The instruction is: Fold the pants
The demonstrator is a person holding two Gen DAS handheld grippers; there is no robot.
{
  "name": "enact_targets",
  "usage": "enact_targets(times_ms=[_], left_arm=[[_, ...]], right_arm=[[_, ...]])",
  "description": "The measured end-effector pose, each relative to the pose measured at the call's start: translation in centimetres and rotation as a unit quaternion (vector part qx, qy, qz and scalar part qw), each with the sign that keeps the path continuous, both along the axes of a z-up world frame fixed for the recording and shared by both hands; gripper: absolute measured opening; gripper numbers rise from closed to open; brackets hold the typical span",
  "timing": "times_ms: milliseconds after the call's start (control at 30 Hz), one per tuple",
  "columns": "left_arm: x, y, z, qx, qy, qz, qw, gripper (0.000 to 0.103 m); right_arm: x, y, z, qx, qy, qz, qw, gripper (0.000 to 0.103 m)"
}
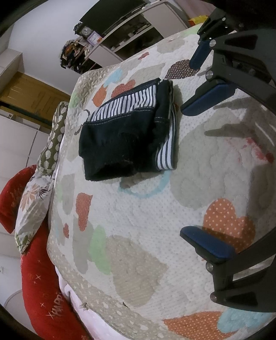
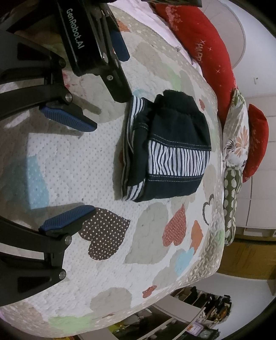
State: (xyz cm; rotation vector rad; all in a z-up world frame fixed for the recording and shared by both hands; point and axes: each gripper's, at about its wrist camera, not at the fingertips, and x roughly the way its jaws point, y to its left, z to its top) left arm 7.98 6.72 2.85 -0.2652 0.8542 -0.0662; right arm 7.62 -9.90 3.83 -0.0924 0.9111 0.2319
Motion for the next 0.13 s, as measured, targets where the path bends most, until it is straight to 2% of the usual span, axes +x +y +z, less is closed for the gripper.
enact_targets(times_ms=[133], left_arm=[[-0.07,-0.15,0.24,0.003,-0.005,-0.006,1.0,0.103]], right_arm=[[0.12,0.06,0.18,0.004,-0.002,-0.001,1.0,0.076]])
